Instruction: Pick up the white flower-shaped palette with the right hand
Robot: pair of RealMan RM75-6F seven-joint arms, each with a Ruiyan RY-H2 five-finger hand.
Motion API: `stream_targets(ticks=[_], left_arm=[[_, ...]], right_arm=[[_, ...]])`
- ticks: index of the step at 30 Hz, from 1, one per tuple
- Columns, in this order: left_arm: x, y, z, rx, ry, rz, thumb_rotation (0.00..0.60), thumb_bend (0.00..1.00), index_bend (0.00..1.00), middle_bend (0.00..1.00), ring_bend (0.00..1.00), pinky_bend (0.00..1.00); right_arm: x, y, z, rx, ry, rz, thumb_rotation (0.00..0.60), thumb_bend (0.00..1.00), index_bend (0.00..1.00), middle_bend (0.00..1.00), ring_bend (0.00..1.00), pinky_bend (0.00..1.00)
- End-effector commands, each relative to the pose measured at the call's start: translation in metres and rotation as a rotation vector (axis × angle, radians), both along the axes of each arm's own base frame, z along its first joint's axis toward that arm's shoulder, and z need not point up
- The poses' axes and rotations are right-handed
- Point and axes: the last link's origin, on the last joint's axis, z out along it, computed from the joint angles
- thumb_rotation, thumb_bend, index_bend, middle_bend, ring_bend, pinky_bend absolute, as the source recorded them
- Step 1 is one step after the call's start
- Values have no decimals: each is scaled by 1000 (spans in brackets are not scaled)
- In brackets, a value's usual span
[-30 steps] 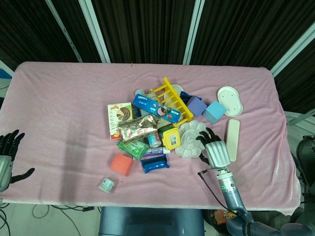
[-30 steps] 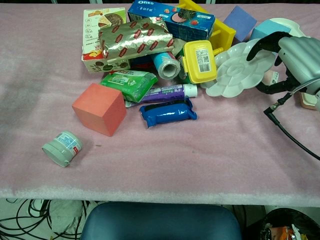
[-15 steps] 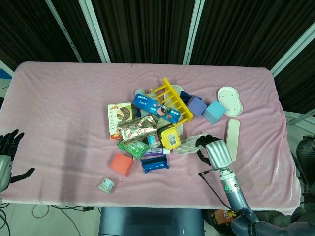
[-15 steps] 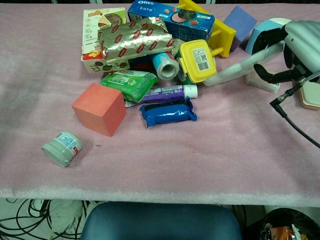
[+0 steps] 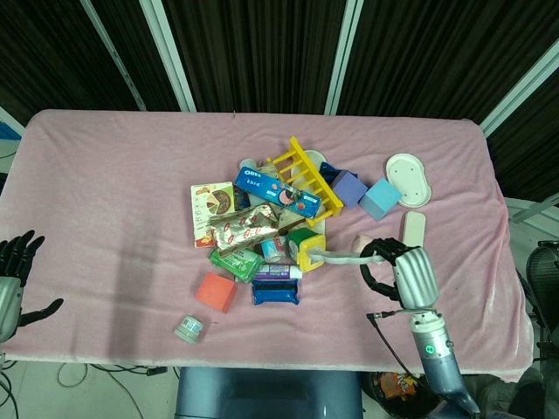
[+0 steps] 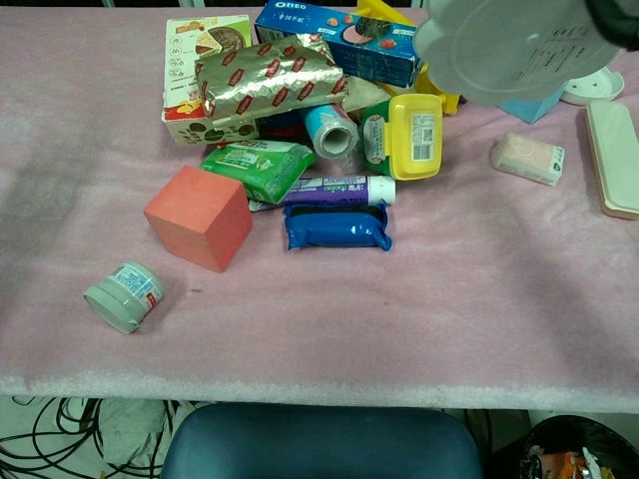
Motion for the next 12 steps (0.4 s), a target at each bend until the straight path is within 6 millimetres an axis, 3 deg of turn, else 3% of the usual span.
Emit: stream_targets(ticks=[1, 5, 12], left_arm=[[0, -1, 0, 0, -1, -3, 600, 0, 0, 0, 0, 0], [1, -1, -1, -4, 2, -10, 600, 0, 0, 0, 0, 0], [1, -2, 0, -4, 2, -16, 600, 0, 0, 0, 0, 0]], right_arm=[[-4, 29, 23, 24, -60, -12, 600, 738, 814, 663, 617, 719], [-7, 51, 32, 58, -64, -1, 600, 738, 814, 663, 617, 719], [-3, 65, 31, 79, -48, 20, 600, 738, 814, 664, 617, 719]])
